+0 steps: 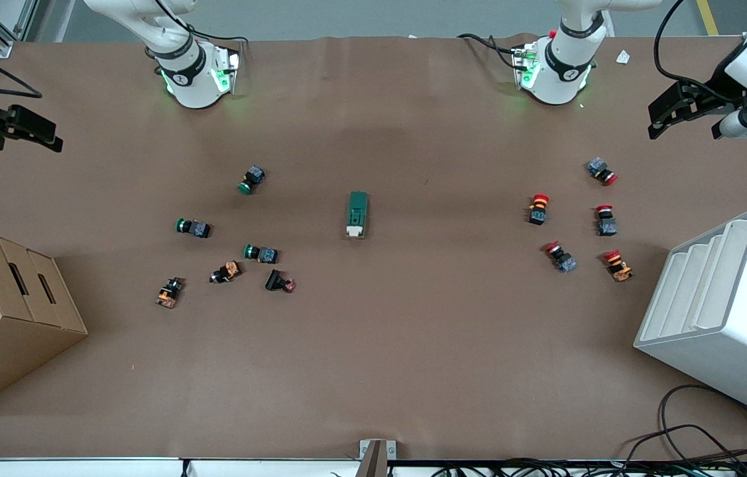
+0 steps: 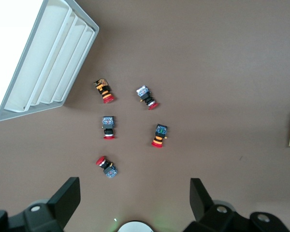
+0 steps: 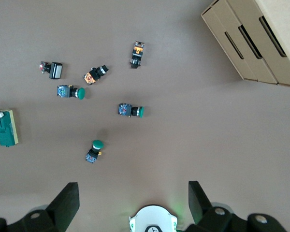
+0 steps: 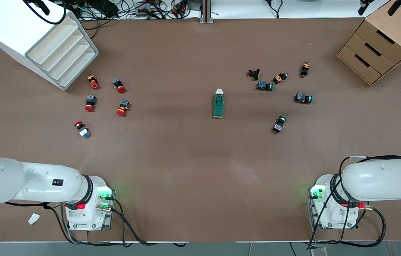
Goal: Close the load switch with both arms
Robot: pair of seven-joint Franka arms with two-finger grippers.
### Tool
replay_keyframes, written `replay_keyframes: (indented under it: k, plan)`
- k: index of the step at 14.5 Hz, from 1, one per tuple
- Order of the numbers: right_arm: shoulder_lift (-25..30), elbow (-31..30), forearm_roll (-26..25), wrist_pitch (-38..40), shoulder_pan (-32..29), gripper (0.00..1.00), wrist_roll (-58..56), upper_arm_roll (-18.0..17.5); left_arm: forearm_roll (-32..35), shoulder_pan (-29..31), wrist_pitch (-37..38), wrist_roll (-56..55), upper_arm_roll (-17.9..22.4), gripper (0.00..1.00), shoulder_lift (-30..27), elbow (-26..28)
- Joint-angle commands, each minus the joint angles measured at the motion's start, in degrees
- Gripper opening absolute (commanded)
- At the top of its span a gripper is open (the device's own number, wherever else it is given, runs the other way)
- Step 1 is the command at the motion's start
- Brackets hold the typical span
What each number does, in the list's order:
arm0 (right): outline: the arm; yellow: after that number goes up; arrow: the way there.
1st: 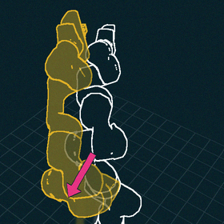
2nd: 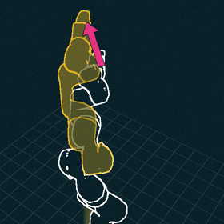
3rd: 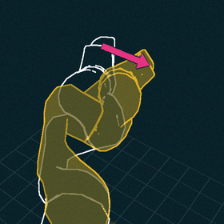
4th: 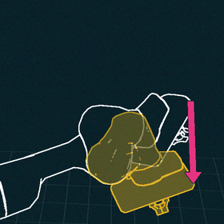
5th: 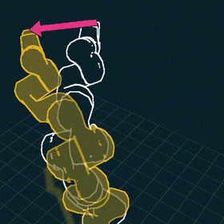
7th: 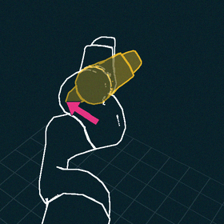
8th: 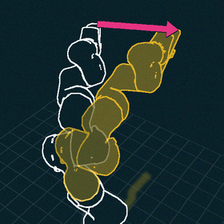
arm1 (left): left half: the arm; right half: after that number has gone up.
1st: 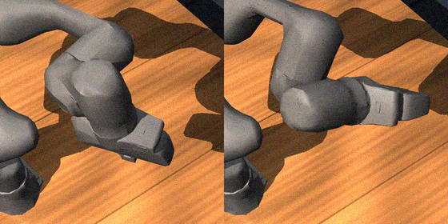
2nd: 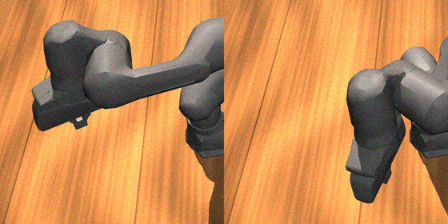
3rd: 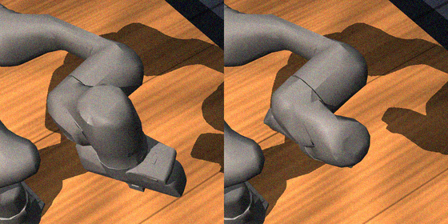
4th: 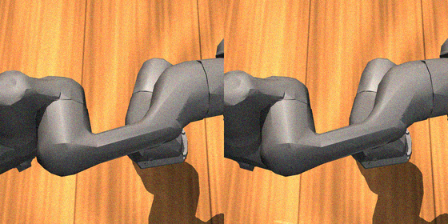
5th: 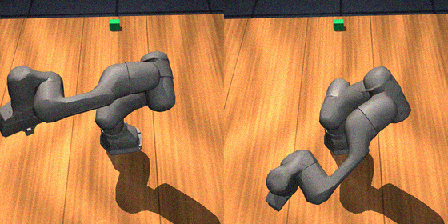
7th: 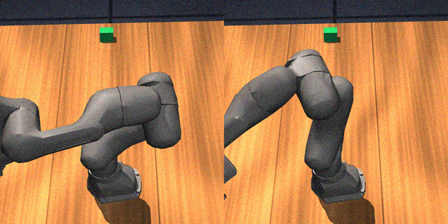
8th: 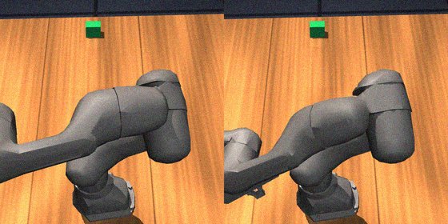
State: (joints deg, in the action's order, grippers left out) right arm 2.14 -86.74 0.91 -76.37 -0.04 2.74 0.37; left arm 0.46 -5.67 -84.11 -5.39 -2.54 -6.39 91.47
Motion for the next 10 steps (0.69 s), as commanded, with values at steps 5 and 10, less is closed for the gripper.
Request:
replay_keyframes:
  k: [5, 10]
  plan:
    - [5.2, -3.4, -0.2, -0.1, -1.0, 1.0, -0.8, -0.5, -0.9, 0.1, -1.2, 2.7, -0.6, 1.0, 0.2, 0.1]
    - [5.3, -3.5, -0.1, -1.8, -0.5, 1.0, -0.8, -0.5, -1.1, 0.1, -1.2, 2.7, -0.6, 1.0, 0.4, 0.1]
